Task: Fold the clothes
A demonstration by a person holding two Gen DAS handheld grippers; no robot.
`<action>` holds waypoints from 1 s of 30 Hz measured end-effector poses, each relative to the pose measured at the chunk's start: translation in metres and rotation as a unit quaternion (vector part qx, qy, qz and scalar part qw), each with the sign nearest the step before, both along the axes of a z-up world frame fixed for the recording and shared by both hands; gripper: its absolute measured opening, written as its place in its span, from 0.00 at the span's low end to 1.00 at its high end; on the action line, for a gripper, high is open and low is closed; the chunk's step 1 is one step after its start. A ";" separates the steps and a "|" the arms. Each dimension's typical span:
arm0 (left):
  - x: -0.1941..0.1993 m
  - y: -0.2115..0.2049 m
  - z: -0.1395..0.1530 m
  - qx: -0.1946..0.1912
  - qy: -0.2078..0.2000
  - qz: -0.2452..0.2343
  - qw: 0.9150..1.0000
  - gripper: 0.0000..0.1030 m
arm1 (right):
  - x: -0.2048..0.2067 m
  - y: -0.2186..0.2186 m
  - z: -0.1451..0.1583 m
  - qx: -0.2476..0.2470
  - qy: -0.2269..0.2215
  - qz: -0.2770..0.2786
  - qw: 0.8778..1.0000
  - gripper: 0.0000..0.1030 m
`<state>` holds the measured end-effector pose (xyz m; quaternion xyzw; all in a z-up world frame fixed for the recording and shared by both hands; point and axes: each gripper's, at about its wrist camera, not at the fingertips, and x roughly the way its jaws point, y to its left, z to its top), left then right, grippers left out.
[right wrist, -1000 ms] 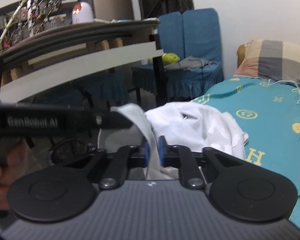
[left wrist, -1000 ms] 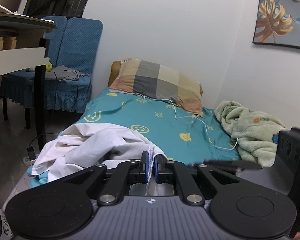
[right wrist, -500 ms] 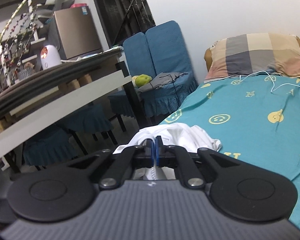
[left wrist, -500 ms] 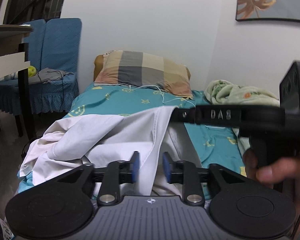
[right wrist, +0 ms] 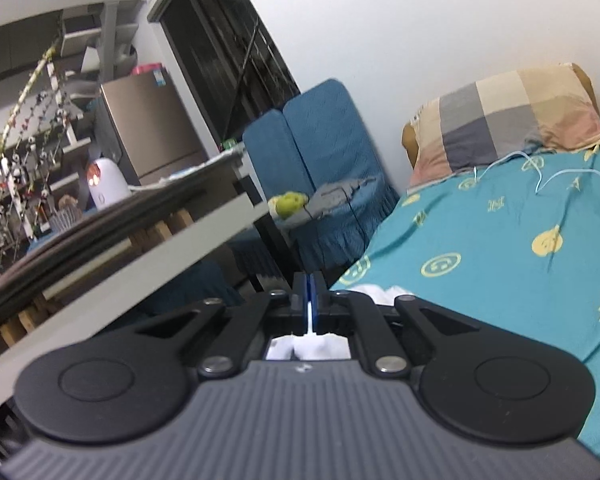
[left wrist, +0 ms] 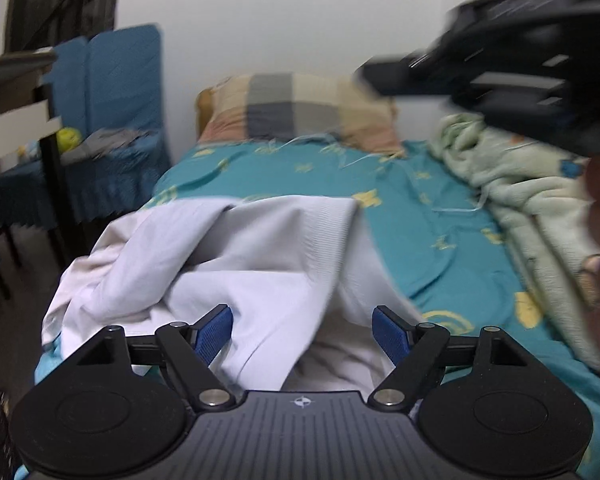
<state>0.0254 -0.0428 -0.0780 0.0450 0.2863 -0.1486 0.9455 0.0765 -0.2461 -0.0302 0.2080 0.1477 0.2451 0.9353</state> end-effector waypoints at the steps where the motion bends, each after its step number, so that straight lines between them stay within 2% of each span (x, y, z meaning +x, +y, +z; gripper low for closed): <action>1: 0.004 0.001 -0.003 0.004 0.008 0.012 1.000 0.75 | -0.001 -0.002 0.002 0.002 -0.003 -0.003 1.000 0.04; 8: 0.016 0.029 -0.006 -0.015 0.048 0.075 0.996 0.64 | 0.005 -0.018 -0.007 0.014 0.030 -0.017 0.999 0.04; 11: 0.013 0.035 0.000 -0.032 0.050 0.084 0.995 0.42 | 0.007 -0.021 -0.012 0.012 0.048 -0.020 0.999 0.04; 12: 0.012 0.037 0.002 -0.037 0.050 0.084 0.994 0.27 | 0.008 -0.022 -0.014 0.010 0.054 -0.021 0.998 0.04; 13: 0.009 0.038 0.005 -0.042 0.049 0.085 0.994 0.16 | 0.009 -0.024 -0.016 0.008 0.062 -0.022 0.998 0.04; 15: 0.003 0.040 0.013 -0.054 0.041 0.086 0.994 0.11 | 0.012 -0.028 -0.021 0.009 0.078 -0.022 0.997 0.04; 19: -0.009 0.046 0.032 -0.099 0.014 0.084 0.991 0.09 | 0.016 -0.032 -0.028 0.014 0.097 -0.009 0.995 0.06; 24: -0.019 0.056 0.048 -0.145 -0.008 0.081 0.986 0.09 | 0.016 -0.026 -0.034 0.022 0.102 0.049 0.993 0.07; 28: -0.022 0.061 0.055 -0.170 -0.012 0.080 0.982 0.09 | 0.012 -0.008 -0.028 -0.040 0.085 0.100 0.991 0.11; 29: -0.021 0.062 0.055 -0.172 -0.010 0.080 0.982 0.09 | 0.010 -0.003 -0.027 -0.059 0.081 0.110 0.989 0.19; 30: -0.021 0.063 0.055 -0.174 -0.009 0.081 0.981 0.09 | 0.009 0.002 -0.025 -0.078 0.076 0.120 0.987 0.35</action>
